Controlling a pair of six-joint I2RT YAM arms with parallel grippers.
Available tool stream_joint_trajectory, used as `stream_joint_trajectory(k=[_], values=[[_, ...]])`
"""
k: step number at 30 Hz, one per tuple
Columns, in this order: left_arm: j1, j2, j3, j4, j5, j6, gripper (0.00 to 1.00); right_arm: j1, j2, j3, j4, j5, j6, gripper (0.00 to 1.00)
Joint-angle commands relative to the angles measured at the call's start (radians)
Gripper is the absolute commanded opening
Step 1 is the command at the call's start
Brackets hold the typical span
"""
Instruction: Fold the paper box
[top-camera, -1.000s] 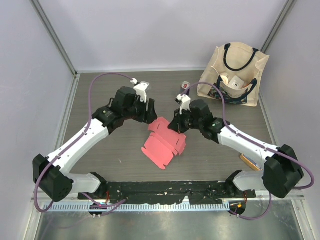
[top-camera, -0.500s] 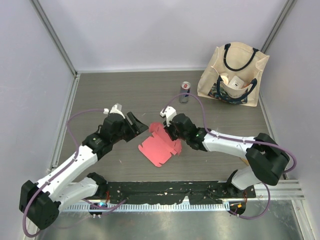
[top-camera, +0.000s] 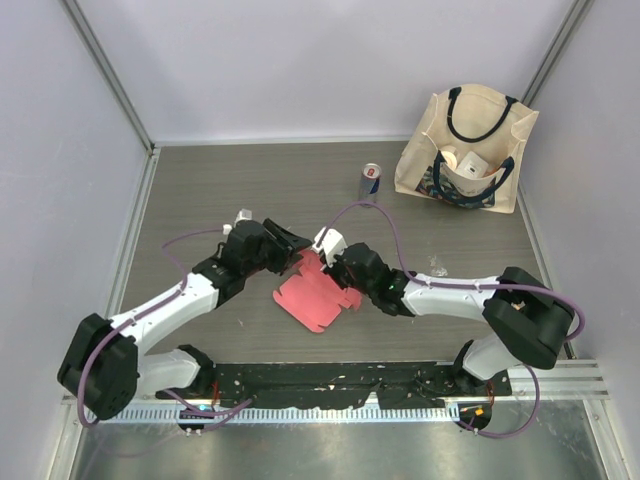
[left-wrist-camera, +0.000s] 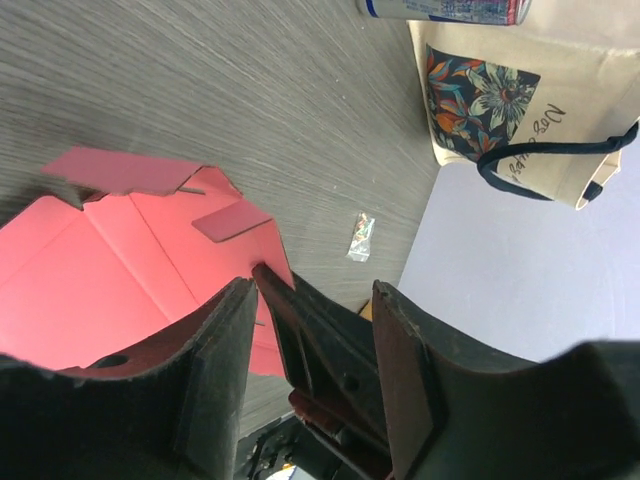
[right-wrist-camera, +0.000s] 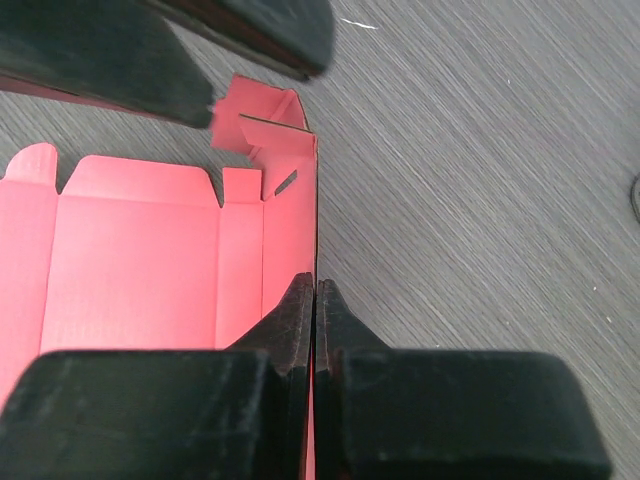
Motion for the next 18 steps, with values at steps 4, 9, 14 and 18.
stream_joint_trajectory(k=[4,9,14,18], values=[[-0.022,0.102,0.036,0.094,0.008,-0.148,0.49,0.039,-0.004,-0.010,0.061,0.051,-0.059,0.02],[-0.036,0.134,0.033,0.103,0.000,-0.190,0.48,0.050,0.007,-0.001,0.059,0.051,-0.070,0.02],[-0.047,0.159,0.040,0.091,-0.015,-0.190,0.39,0.065,0.021,0.007,0.058,0.069,-0.079,0.02],[-0.056,0.166,0.039,0.080,-0.023,-0.201,0.37,0.076,0.025,0.018,0.045,0.092,-0.088,0.02]])
